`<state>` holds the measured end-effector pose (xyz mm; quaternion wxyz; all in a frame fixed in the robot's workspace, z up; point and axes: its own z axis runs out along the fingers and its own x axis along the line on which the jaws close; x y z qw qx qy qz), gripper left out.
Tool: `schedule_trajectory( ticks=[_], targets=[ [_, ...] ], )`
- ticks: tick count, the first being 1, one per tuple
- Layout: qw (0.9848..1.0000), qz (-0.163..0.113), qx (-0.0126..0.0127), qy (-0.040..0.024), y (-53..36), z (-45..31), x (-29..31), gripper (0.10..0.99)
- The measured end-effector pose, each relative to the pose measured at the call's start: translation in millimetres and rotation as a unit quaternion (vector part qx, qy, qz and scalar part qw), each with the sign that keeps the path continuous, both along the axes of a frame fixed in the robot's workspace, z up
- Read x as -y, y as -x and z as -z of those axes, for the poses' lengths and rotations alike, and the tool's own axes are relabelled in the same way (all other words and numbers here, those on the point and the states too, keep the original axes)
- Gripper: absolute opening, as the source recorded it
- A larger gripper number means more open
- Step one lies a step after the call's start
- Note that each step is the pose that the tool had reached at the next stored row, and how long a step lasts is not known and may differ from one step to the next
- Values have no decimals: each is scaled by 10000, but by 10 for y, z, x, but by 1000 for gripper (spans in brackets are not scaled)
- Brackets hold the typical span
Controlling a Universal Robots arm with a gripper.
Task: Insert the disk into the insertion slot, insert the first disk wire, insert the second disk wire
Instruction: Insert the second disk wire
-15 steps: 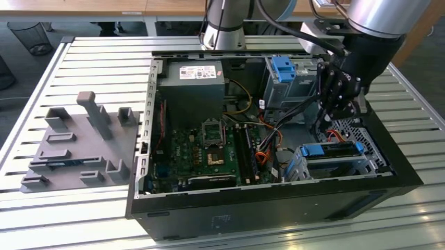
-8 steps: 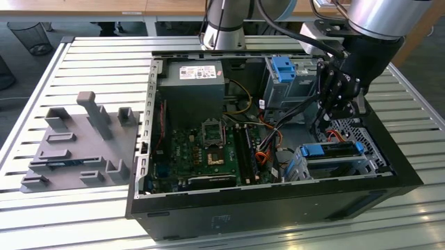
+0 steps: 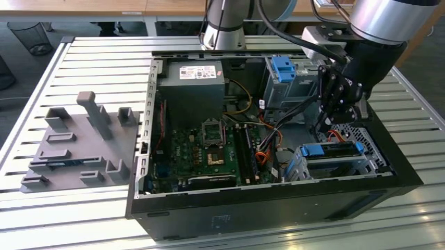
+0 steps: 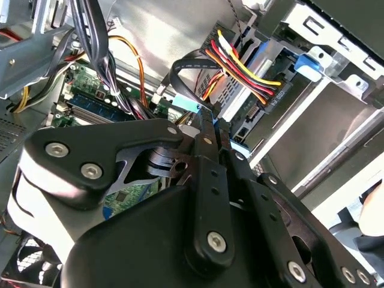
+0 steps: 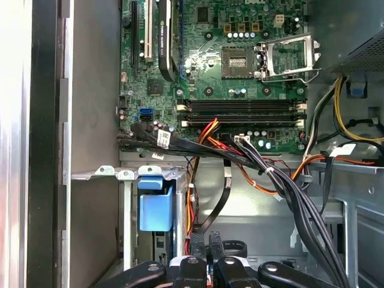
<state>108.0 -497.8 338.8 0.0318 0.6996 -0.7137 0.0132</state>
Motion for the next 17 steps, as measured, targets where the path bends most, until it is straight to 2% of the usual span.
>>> schedule_trajectory(
  ticks=[5,7,12,13,17],
  targets=[
    [10000,0,0,-14,0,1,14,145],
    [10000,1,0,-72,0,2,33,145],
    [9997,11,0,-264,0,4,71,145],
    [9996,14,0,-281,0,6,85,145],
    [9995,101,3,-283,0,21,130,145]
  ],
)
